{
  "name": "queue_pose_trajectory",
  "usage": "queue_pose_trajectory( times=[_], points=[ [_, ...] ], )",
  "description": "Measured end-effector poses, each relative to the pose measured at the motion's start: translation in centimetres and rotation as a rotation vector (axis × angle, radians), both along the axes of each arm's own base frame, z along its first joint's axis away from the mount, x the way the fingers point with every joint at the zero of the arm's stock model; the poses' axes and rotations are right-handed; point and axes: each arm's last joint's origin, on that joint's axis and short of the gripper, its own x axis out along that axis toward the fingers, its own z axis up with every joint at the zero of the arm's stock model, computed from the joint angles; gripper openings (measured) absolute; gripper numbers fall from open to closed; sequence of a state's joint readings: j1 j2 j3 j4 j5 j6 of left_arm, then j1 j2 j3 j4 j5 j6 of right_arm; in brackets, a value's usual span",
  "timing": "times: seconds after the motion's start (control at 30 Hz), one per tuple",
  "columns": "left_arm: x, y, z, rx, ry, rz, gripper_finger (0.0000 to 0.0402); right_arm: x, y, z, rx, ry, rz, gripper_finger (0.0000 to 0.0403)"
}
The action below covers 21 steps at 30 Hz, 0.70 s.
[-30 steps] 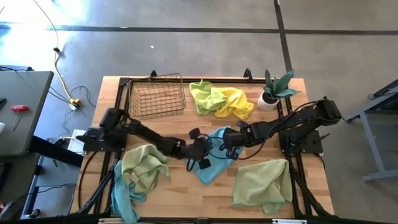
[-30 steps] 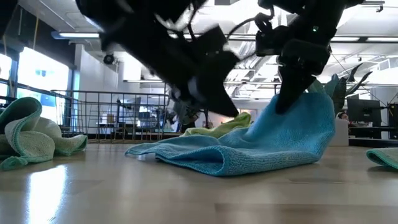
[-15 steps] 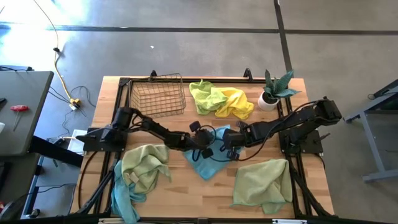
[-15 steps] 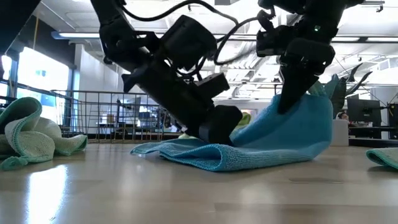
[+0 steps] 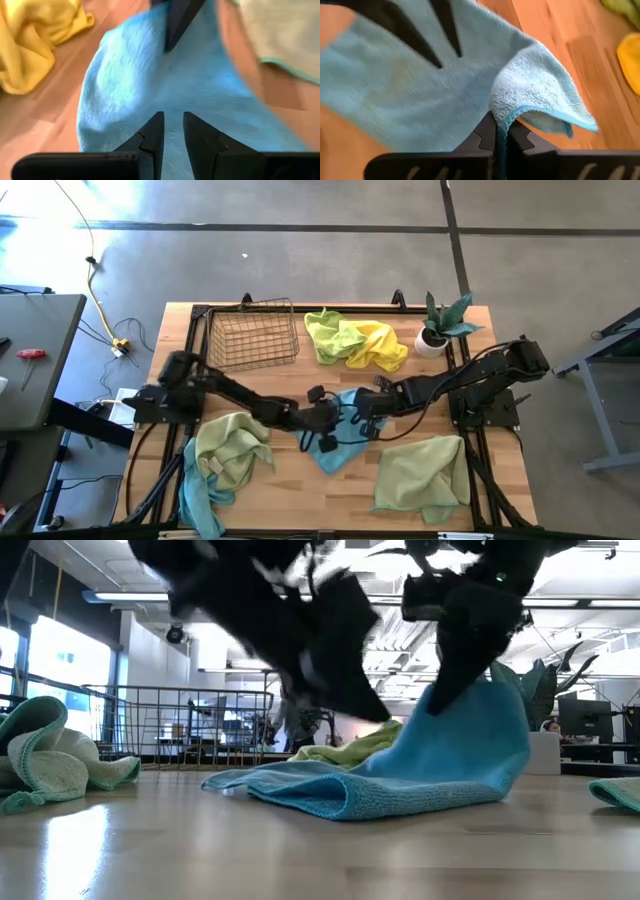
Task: Fold microfiber towels
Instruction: Fold the right blue towel
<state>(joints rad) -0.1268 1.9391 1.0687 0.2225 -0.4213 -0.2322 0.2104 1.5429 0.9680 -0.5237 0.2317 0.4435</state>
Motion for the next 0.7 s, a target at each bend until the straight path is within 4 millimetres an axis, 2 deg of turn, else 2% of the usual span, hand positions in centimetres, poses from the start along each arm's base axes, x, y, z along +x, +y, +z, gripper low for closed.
queue_pose_trajectory(
  times=[0.13,0.23,0.5,0.7],
  points=[
    [-2.0,-2.6,2.7,-0.020,0.056,-0.041,0.0062,0.8,0.2,0.5,0.021,-0.100,0.000,0.0000],
    [-3.8,-4.8,3.6,-0.072,0.116,-0.046,0.0062,1.3,0.4,0.9,0.041,-0.166,0.005,0.0000],
    [-7.0,-9.9,3.3,-0.080,0.157,0.019,0.0062,2.5,2.4,0.9,0.093,-0.297,0.032,0.0000],
    [-8.0,-11.5,3.3,-0.064,0.105,0.069,0.0062,3.8,4.0,-1.0,0.133,-0.332,0.039,0.0000]
  ],
)
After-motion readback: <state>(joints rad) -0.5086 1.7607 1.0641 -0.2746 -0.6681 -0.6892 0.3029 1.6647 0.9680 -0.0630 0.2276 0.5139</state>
